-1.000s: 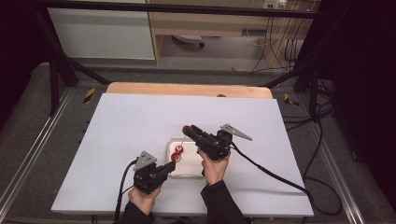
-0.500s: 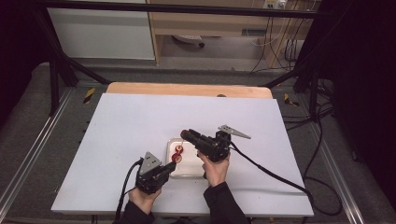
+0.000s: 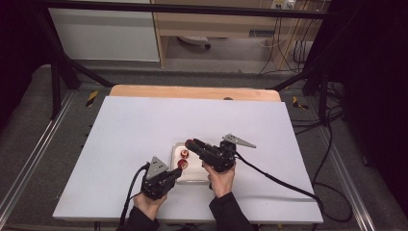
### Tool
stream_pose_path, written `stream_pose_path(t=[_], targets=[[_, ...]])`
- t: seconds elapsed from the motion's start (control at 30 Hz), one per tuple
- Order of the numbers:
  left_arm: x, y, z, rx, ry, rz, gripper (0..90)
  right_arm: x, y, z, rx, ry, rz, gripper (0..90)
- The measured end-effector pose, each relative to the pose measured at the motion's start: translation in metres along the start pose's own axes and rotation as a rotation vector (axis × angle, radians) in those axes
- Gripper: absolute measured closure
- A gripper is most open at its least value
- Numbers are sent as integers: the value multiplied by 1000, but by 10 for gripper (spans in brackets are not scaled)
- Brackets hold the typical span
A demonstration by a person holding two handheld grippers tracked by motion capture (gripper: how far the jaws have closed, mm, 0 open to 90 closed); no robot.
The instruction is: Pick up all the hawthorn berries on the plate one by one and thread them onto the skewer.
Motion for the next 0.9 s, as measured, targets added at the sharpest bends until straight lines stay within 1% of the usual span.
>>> stream_pose_path(t=[0.07,0.17,0.2,0.23,0.27,0.33,0.37,0.4,0.47,0.5,0.53,0.57,0.63,0.67,0.7,0.8,0.9], targets=[[0,-1,0,-3,-1,-3,887,-1,1,-2,2,-2,2,633],[-1,-2,0,-11,-7,2,887,-1,0,-6,17,-2,3,634],[-1,1,3,-38,-9,2,886,-1,-1,-8,27,-4,5,634],[0,2,5,-32,-9,4,887,-1,-3,-12,49,-12,15,634],[1,2,6,-9,-8,5,886,-1,-4,-16,50,-19,26,633],[2,3,6,-19,-4,5,886,0,-5,-19,35,-10,17,633],[2,2,5,-13,-8,8,886,0,-5,-19,37,-9,20,633],[2,1,5,-11,-4,2,886,0,-6,-19,49,-6,18,633],[3,1,5,-10,1,5,886,0,-6,-21,71,-2,22,632],[3,0,4,4,0,3,885,0,-6,-24,75,-5,27,631],[3,-1,4,-3,1,-1,885,-1,-6,-25,79,7,17,630],[3,0,4,-11,-3,3,885,-1,-6,-25,80,14,15,628],[3,1,5,-15,1,-9,885,0,-5,-23,79,13,23,620],[4,3,5,-11,-6,-12,885,0,-4,-22,75,24,26,616],[5,4,4,-13,-9,-9,885,0,-3,-22,72,47,25,586],[9,7,1,-1,-4,-18,884,0,5,-17,63,118,2,509],[13,11,-2,10,-7,-22,884,-4,13,-10,69,150,-15,437]])
Point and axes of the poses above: each handheld gripper's, and its own axes: y roughly backward along the jaws, z roughly out of its top, x roughly to its left, the point moved 6 cm from there along -y, roughly forward along the jaws, and after that the axes turned 12 degrees about -z, right-handed, at the moved point
